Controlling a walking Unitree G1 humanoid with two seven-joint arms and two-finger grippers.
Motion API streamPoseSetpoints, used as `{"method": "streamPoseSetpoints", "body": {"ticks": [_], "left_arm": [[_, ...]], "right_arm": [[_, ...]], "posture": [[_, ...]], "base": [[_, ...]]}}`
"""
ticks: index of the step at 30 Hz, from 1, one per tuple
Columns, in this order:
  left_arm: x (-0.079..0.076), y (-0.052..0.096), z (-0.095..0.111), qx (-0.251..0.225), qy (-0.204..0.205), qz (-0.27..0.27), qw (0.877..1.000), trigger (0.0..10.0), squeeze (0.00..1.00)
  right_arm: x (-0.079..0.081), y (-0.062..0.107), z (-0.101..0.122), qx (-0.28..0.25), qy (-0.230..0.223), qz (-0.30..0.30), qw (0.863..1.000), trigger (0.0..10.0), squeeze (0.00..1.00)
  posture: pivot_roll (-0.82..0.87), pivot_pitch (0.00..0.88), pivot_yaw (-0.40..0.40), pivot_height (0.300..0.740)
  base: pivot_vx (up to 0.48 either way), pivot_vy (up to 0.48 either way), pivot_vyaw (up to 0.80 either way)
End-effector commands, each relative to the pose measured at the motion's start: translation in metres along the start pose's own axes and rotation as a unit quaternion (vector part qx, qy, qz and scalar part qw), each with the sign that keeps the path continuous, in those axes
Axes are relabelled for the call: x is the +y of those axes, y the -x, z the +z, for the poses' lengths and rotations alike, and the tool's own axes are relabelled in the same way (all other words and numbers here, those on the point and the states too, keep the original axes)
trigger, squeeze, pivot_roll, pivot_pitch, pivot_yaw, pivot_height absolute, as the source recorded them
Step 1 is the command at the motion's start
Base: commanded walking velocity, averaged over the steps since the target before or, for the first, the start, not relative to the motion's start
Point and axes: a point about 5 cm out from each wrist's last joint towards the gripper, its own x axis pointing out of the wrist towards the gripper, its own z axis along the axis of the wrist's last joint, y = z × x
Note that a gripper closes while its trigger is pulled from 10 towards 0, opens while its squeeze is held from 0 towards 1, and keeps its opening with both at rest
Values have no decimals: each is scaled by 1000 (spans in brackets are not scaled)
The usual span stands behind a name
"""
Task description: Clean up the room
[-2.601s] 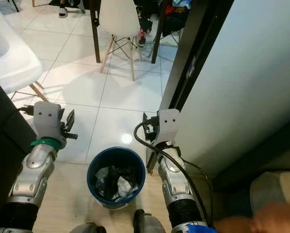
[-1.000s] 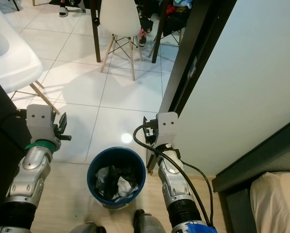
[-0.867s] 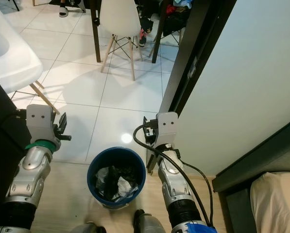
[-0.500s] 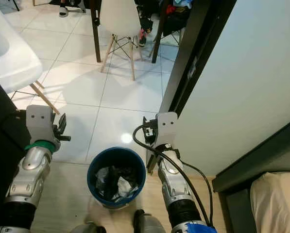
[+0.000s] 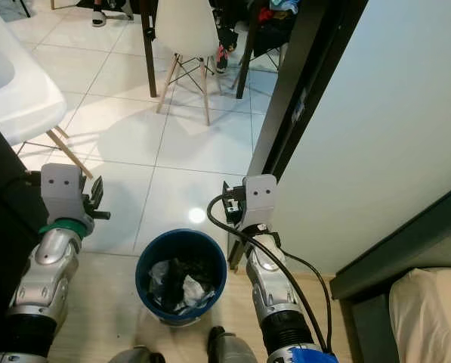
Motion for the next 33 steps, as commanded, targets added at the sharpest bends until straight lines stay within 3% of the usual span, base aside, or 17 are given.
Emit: {"method": "streamPoseSetpoints", "body": {"ticks": [1,15,33], "left_arm": [[-2,1,-3,4,2,-1,1000,10000,0],[-2,0,-4,5,2,1,1000,10000,0],[-2,0,-3,5,0,3,1000,10000,0]], "right_arm": [[-4,3,-4,7,1,-6,1000,10000,0],[-4,3,-4,7,1,-6,1000,10000,0],[-4,2,-5,8,1,-7,1000,10000,0]], "posture": [[-17,7,-13,740],[-17,8,-12,740],[-16,8,-12,740]], "base": [[0,0,0],[0,0,0],[-338,0,0]]}}
